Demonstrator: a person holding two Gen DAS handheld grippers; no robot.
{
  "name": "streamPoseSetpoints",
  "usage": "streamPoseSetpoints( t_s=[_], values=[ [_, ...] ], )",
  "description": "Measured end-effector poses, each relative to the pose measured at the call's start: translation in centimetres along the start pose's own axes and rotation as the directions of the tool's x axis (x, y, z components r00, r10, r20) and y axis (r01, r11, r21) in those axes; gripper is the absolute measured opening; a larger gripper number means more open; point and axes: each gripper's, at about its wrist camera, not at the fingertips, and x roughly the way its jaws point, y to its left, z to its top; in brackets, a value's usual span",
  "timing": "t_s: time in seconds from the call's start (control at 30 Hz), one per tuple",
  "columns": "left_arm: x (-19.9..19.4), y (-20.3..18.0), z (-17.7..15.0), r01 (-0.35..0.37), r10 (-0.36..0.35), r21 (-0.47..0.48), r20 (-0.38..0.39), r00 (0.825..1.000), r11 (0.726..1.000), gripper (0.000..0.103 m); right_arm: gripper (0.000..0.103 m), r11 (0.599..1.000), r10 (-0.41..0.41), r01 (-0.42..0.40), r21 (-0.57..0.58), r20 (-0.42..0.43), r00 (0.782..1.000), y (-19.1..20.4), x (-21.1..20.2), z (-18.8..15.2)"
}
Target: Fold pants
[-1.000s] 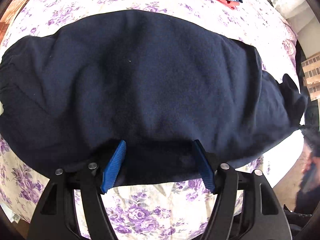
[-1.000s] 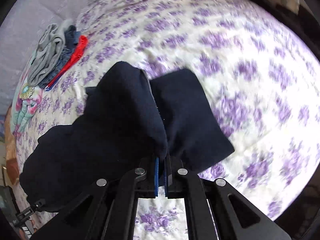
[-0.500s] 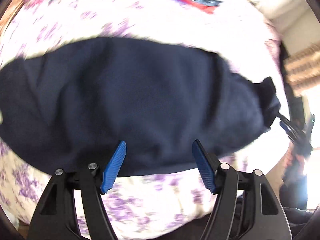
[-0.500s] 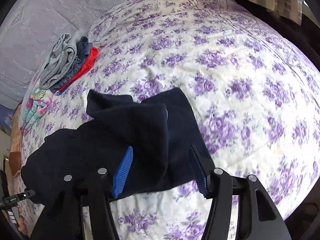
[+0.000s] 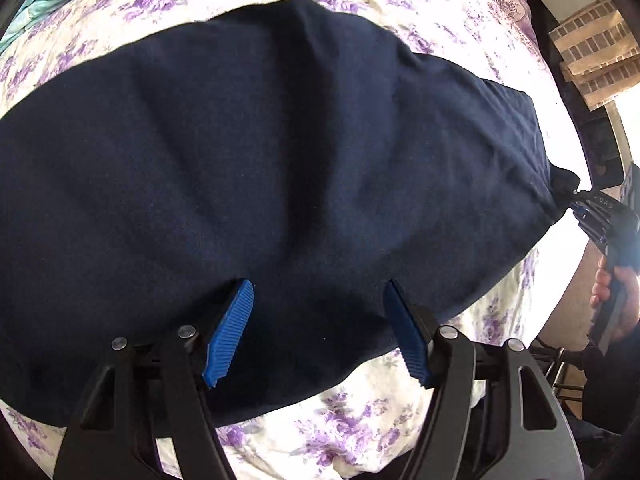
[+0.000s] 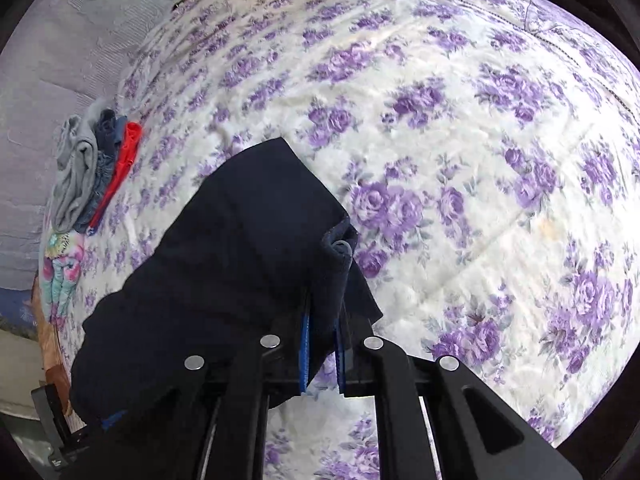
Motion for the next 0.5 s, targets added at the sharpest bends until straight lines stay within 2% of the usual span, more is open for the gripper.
streamPoseSetpoints(
  t_s=[0.03,0.07,0.1,0.13,0.17,0.2,0.23,0.27,0.3,0.33,0.37,0.43,0.5],
  values=[
    [0.2,0.0,0.1,0.003,-0.003,-0.005,0.002,1.000,1.000,0.066,0.013,0.999,-0.029,0.029,-0.025,-0.009,1.000,0.2,0.3,0.0],
    [0.2,0.1,0.1,0.008,-0.008,-0.010,0.004,1.000,1.000,0.066,0.021,0.997,-0.061,0.060,-0.052,-0.006,0.998,0.5,0.2,0.0],
    [-0.1,0.2,0.2,0.014,-0.014,-0.014,0.007,1.000,1.000,0.066,0.037,0.988,-0.128,0.128,-0.083,0.008,0.992,0.9,-0.4,0.1],
    [-0.4,0.1,0.2,0.020,-0.020,-0.019,0.010,1.000,1.000,0.066,0.050,0.965,-0.234,0.237,-0.115,0.039,0.971,1.4,-1.2,0.1],
    [-0.8,0.4,0.0,0.026,-0.025,-0.025,0.013,1.000,0.999,0.065,0.058,0.931,-0.317,0.330,-0.155,0.098,0.943,2.1,-2.4,0.2],
    [-1.4,0.8,-0.3,0.029,-0.029,-0.034,0.021,0.999,0.999,0.065,0.058,0.911,-0.332,0.360,-0.202,0.160,0.930,3.1,-3.8,0.1],
    [-2.2,1.8,-0.6,0.031,-0.030,-0.040,0.031,0.999,0.999,0.065,0.058,0.903,-0.302,0.347,-0.252,0.200,0.932,4.2,-4.9,0.1],
    [-2.5,2.0,-0.9,0.029,-0.027,-0.051,0.046,0.999,0.998,0.065,0.058,0.898,-0.237,0.296,-0.325,0.211,0.948,6.2,-5.6,0.3],
    [-2.7,2.3,-1.0,0.020,-0.017,-0.066,0.054,0.998,0.998,0.065,0.058,0.887,-0.152,0.216,-0.408,0.185,0.971,8.5,-5.8,0.6],
    [-2.9,3.1,-0.9,0.005,0.000,-0.096,0.056,0.998,0.995,0.065,0.058,0.862,-0.067,0.127,-0.490,0.137,0.988,11.2,-5.6,0.9],
    [-2.8,3.8,-1.1,0.010,-0.003,-0.121,0.057,0.998,0.993,0.065,0.058,0.815,0.013,0.039,-0.578,0.086,0.996,14.5,-5.1,1.0],
    [-2.5,5.6,-1.4,0.084,-0.073,-0.202,0.063,0.995,0.976,0.064,0.059,0.695,0.141,-0.129,-0.708,-0.042,0.989,21.3,-3.3,1.1],
    [-2.5,6.9,-2.3,0.135,-0.119,-0.259,0.076,0.990,0.956,0.064,0.059,0.573,0.219,-0.273,-0.773,-0.176,0.960,27.7,-0.6,1.1]
  ],
)
